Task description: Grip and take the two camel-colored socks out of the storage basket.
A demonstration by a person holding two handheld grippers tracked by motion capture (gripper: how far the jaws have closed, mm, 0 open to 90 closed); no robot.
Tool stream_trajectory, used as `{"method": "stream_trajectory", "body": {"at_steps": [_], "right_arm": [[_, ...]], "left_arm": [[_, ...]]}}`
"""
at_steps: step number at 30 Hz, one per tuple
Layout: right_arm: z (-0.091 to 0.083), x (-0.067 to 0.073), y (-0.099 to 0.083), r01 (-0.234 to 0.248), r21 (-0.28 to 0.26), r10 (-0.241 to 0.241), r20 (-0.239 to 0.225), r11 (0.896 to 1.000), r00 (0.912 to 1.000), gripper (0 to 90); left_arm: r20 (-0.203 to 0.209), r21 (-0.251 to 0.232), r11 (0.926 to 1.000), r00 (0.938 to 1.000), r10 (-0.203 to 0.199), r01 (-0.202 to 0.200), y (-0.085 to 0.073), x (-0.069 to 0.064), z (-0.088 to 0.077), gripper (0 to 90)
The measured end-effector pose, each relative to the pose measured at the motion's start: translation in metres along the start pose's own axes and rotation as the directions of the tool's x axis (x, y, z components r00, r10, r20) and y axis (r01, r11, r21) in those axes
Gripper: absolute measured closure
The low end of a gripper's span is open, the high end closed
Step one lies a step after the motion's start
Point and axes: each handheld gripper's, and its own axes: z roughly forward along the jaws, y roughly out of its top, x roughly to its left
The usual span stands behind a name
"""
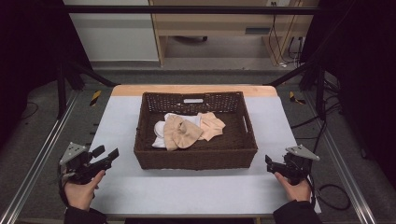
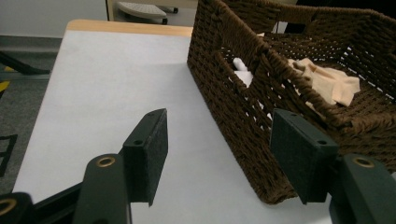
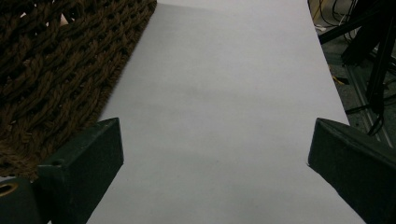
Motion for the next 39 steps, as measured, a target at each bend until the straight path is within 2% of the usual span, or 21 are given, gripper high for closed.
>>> {"method": "stream_trajectory", "body": {"at_steps": [8,16,23,31,39], "right_arm": [[-0.002,-0.001,0.000,-0.003,-0.003,0.003,-0.006,1.000,1.0000,3.6],[-0.002,-0.001,0.000,-0.009,-0.008,0.009,0.000,1.000,1.0000,3.6],[-0.001,-0.001,0.000,-0.008,-0.005,0.008,0.010,1.000,0.9999,3.6],[-0.002,-0.002,0.000,-0.010,-0.011,0.011,0.020,1.000,0.9997,3.9],[-0.002,-0.001,0.001,-0.009,-0.015,0.009,0.019,1.000,0.9998,3.9]], "left_arm": [[0.002,-0.019,0.9998,1.0000,-0.004,0.004,0.008,0.001,-0.002,36.5],[0.021,-0.039,0.9991,0.9997,0.015,-0.014,0.022,-0.009,0.003,36.5],[0.050,-0.065,0.9974,0.9982,0.034,-0.031,0.039,-0.025,0.009,36.5],[0.079,-0.084,0.9942,0.9942,0.073,-0.067,0.061,-0.046,0.020,36.7],[0.092,-0.083,0.9922,0.9907,0.101,-0.093,0.073,-0.060,0.035,35.7]]}}
